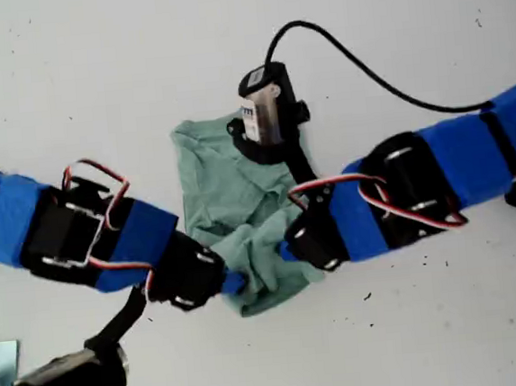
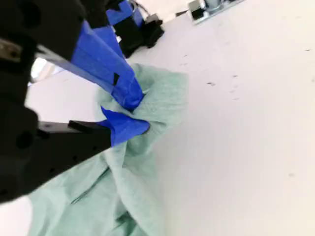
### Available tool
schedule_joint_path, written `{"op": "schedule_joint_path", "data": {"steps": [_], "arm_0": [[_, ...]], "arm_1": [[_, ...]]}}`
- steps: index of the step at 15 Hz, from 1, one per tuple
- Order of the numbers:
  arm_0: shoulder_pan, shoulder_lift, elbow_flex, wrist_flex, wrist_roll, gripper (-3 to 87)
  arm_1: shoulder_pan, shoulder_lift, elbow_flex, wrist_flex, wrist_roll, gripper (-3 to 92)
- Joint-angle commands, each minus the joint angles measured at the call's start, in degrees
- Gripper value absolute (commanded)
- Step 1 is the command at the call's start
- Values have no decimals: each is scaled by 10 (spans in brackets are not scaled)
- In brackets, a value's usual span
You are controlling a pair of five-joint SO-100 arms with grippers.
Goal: Fold t shirt
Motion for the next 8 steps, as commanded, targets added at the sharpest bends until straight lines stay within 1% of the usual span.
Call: {"op": "schedule_joint_path", "data": {"steps": [1, 2, 3, 4, 5, 6, 7, 8], "arm_0": [[-141, 108, 93, -1, 17, -1], [-212, 129, 140, -19, 47, -1], [-267, 132, 156, -21, 73, -1], [-302, 132, 161, -24, 92, -1], [-321, 133, 163, -25, 105, -1], [-330, 143, 163, -17, 108, 43], [-335, 179, 177, -4, 113, 231], [-352, 250, 217, 11, 101, 278]], "arm_1": [[119, 51, 47, -89, -65, -4], [176, 50, 85, -145, -92, -4], [231, 47, 119, -198, -116, -4], [270, 40, 136, -230, -127, -5], [289, 31, 127, -229, -139, 25], [300, 34, 113, -207, -148, 234], [312, 65, 107, -180, -170, 367], [339, 142, 152, -178, -163, 317]]}}
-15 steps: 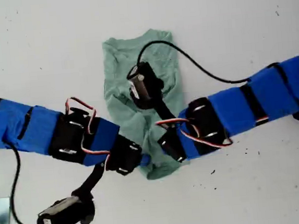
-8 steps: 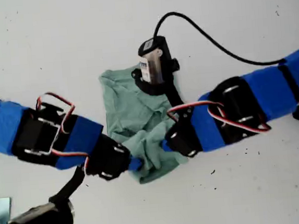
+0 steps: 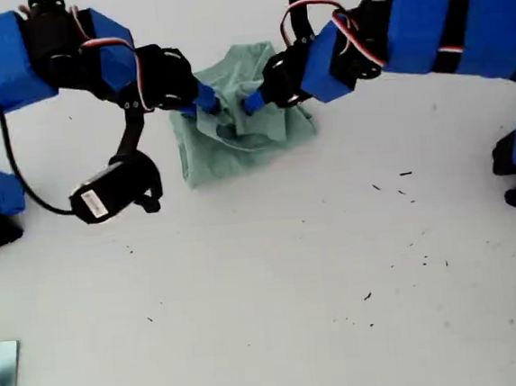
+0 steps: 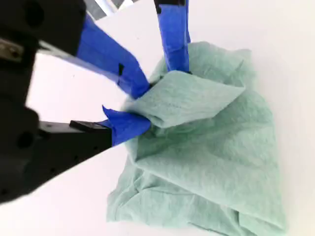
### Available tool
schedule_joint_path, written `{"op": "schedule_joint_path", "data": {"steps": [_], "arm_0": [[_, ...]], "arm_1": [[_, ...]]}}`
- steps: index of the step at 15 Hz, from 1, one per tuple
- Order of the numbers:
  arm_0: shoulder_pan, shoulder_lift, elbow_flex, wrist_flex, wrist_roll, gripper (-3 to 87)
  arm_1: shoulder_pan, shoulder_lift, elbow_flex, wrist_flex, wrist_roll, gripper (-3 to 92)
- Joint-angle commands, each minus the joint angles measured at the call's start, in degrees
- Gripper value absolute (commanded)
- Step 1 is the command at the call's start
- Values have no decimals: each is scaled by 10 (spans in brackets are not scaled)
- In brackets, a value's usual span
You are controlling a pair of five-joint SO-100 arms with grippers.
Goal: Fold t shirt
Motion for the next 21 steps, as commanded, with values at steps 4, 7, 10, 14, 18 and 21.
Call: {"op": "schedule_joint_path", "data": {"steps": [4, 7, 10, 14, 18, 21], "arm_0": [[-131, 590, 387, -30, -8, 286], [-37, 841, 623, -42, -79, 228], [47, 1073, 781, -29, -150, 151], [70, 1085, 873, -48, -184, -1], [112, 1085, 972, -62, -265, 24], [167, 1084, 976, -66, -249, 134]], "arm_1": [[227, 683, 460, -95, 63, 248], [207, 914, 597, 50, 62, 226], [148, 1093, 737, 185, 137, 197], [110, 1093, 882, 196, 163, 47], [136, 1092, 980, 202, 308, 50], [160, 1092, 980, 202, 271, 69]]}}
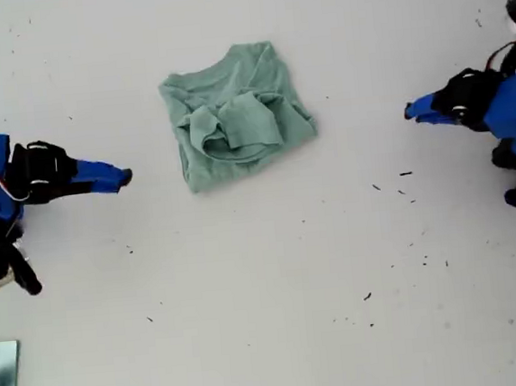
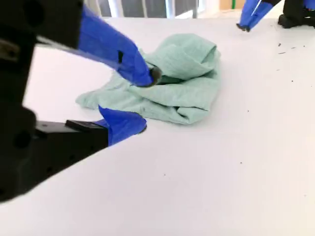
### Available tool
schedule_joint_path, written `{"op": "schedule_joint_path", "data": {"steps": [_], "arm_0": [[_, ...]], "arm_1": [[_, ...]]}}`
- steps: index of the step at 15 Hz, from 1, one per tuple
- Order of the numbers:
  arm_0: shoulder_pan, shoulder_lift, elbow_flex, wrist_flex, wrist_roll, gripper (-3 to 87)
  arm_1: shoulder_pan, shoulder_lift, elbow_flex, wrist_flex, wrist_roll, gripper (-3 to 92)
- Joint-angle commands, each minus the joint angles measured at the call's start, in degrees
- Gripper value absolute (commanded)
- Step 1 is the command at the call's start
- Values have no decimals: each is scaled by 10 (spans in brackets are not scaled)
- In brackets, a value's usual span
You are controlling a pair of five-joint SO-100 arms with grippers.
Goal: Fold t shirt
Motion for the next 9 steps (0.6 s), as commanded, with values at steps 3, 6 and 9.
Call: {"op": "schedule_joint_path", "data": {"steps": [3, 6, 9], "arm_0": [[37, 4, 4, -12, -2, 135], [35, 4, 4, -12, -2, 137], [35, 4, 4, -12, -2, 138]], "arm_1": [[4, 2, 35, -1, -272, 68], [5, 2, 35, -1, -291, 66], [5, 2, 35, -1, -291, 66]]}}
